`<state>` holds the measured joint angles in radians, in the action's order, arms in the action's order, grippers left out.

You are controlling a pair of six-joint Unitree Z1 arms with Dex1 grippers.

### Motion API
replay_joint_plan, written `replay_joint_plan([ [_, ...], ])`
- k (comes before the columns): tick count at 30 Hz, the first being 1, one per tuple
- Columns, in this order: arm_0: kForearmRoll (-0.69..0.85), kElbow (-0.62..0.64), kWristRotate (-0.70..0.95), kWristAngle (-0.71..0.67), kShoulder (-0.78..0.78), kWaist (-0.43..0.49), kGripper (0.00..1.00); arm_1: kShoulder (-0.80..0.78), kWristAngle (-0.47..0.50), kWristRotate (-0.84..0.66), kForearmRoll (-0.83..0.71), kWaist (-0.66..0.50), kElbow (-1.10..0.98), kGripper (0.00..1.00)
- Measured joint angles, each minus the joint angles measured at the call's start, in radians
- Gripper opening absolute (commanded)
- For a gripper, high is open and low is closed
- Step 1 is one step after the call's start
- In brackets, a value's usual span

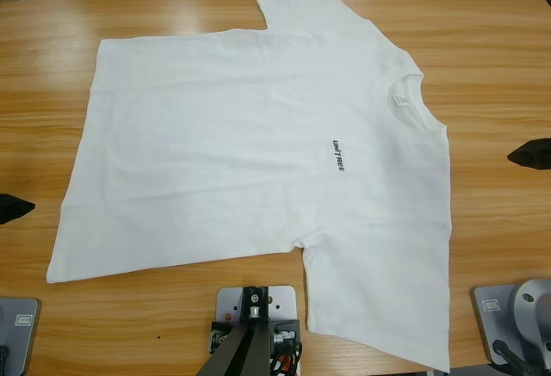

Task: Fold clothes

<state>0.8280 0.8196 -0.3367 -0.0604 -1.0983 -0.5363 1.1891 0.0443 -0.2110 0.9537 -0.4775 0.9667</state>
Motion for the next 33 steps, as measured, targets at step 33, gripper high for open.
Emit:
replay_joint_plan([
  [33,0.088,-0.171,-0.852,-0.198,0.070,-0.061,0.895,-0.314,-0.105,-0.672,-0.006,-0.002,-0.235,0.978],
])
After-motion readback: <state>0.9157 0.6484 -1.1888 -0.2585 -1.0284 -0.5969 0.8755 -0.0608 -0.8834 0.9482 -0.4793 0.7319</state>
